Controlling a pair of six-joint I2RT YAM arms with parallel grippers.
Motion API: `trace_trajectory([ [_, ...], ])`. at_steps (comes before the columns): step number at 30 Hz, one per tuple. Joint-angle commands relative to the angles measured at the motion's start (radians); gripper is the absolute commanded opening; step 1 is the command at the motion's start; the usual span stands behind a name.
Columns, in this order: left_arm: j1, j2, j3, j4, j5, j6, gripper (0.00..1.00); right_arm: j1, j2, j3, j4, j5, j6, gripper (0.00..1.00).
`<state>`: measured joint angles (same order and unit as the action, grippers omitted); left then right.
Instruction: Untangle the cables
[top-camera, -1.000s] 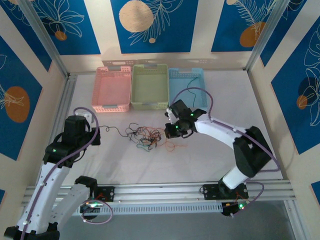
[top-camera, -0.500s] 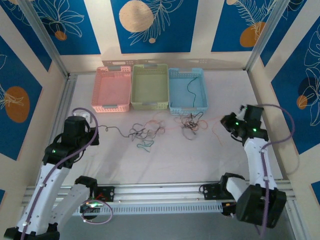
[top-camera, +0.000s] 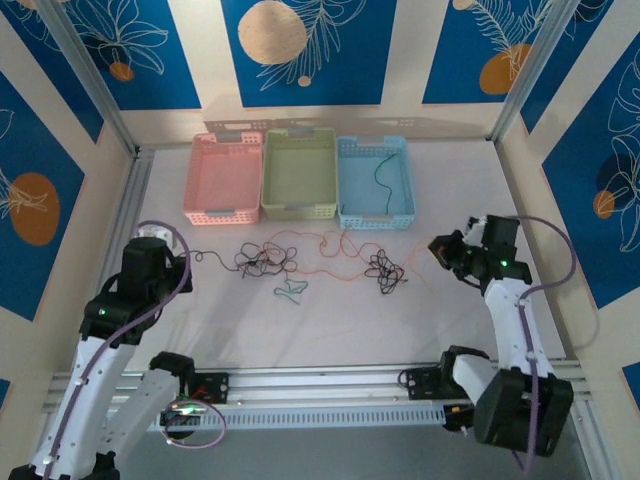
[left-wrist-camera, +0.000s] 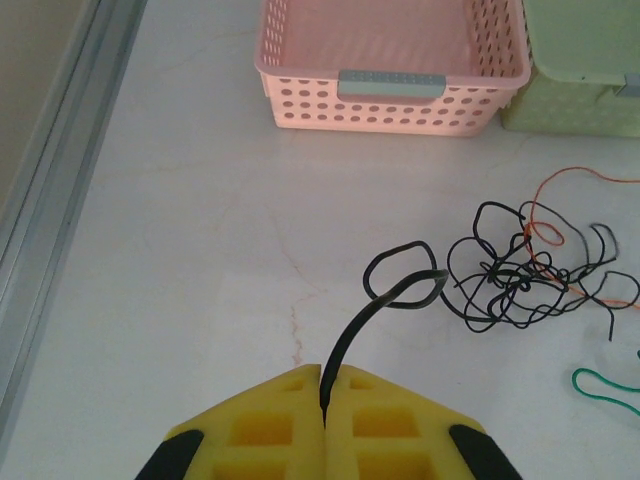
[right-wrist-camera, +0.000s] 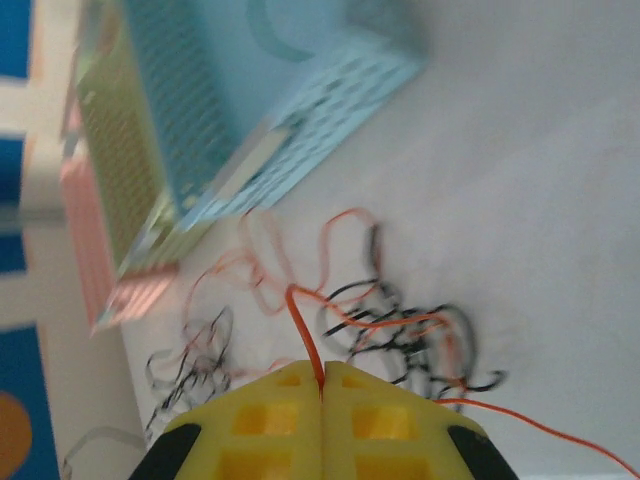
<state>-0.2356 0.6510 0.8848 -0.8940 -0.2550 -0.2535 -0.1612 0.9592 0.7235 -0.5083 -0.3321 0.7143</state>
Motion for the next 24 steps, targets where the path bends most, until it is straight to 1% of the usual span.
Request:
trace_trajectory([
  [1, 0.01, -0.004, 0.006, 0.01, 0.018, 0.007, 0.0, 0.132, -0.083, 0.144, -0.045, 0.026, -0.02, 0.0],
  [5, 0.01, 0.009, 0.003, 0.012, 0.03, 0.008, 0.0, 0.243, -0.104, 0.347, -0.065, 0.003, -0.022, 0.0],
  [7, 0.01, 0.012, 0.002, 0.012, 0.034, 0.01, 0.0, 0.271, -0.097, 0.459, -0.055, -0.019, -0.016, 0.0],
  [10, 0.009, 0.014, 0.002, 0.012, 0.035, 0.01, 0.0, 0.299, -0.059, 0.665, -0.031, -0.053, -0.008, 0.0],
  [14, 0.01, 0.016, 0.001, 0.012, 0.033, 0.007, 0.0, 0.316, 0.032, 0.947, 0.006, -0.111, 0.015, 0.0],
  [16, 0.01, 0.016, 0.0, 0.012, 0.035, 0.008, 0.0, 0.323, 0.073, 1.039, 0.042, -0.152, 0.034, 0.0],
  [18, 0.01, 0.016, 0.0, 0.013, 0.036, 0.008, 0.0, 0.327, 0.113, 1.106, 0.051, -0.173, 0.047, 0.0],
  [20, 0.009, 0.015, -0.001, 0.014, 0.038, 0.008, 0.0, 0.337, 0.137, 1.132, 0.019, -0.157, 0.04, 0.0],
  [22, 0.01, 0.015, -0.003, 0.015, 0.041, 0.009, 0.0, 0.339, 0.138, 1.107, -0.023, -0.128, 0.033, 0.0],
  [24, 0.01, 0.015, -0.004, 0.017, 0.047, 0.01, 0.0, 0.341, 0.125, 1.039, -0.031, -0.122, 0.034, 0.0],
])
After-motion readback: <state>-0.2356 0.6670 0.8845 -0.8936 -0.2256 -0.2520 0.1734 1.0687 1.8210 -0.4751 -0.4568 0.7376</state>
